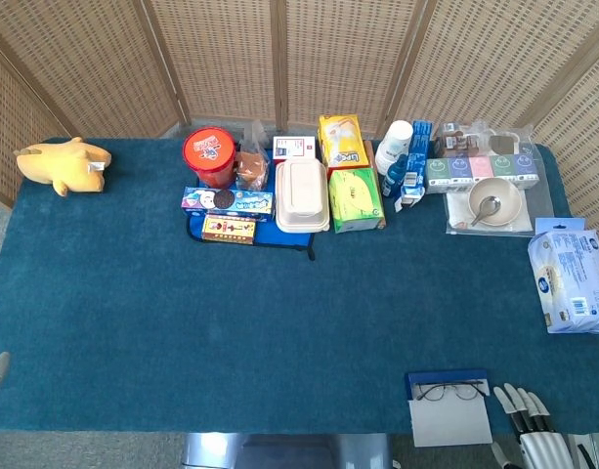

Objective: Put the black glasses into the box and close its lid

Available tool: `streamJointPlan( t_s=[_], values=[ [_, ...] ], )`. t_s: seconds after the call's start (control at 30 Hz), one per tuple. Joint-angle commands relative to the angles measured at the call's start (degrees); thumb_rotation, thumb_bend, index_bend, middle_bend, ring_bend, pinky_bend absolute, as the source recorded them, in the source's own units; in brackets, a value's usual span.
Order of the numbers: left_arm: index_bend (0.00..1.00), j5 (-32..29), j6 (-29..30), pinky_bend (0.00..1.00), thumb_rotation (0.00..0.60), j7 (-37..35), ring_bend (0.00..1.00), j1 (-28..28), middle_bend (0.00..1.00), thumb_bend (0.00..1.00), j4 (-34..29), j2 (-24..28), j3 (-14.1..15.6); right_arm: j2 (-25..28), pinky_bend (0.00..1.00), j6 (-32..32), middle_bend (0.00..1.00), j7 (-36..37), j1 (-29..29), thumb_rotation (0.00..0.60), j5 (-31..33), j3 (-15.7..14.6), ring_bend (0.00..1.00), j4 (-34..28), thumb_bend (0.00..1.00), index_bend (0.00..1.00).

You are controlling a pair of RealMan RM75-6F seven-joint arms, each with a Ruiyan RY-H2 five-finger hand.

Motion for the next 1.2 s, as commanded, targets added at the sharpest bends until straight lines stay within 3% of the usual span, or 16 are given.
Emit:
streamJointPlan(
  t_s=[0.03, 1.2],
  values=[
    [0.26, 0.01, 0.02, 0.27, 0.6, -0.01, 0.22, 0.01, 0.34, 0.3, 0.01, 0.03, 0.0, -0.02, 0.11, -0.4, 0.0, 0.01, -0.19, 0.556, -0.07, -0.12, 0.0, 0.15, 0.35, 0.0],
    [0.26, 0.31, 0.09, 0.27, 0.6, 0.24, 0.22, -0.11, 0.34, 0.3, -0.34, 0.15, -0.21, -1.14, 0.05, -0.33, 0.0, -0.61, -0.21, 0.569, -0.38, -0.41, 0.0, 0.16, 0.38, 0.0]
  ],
)
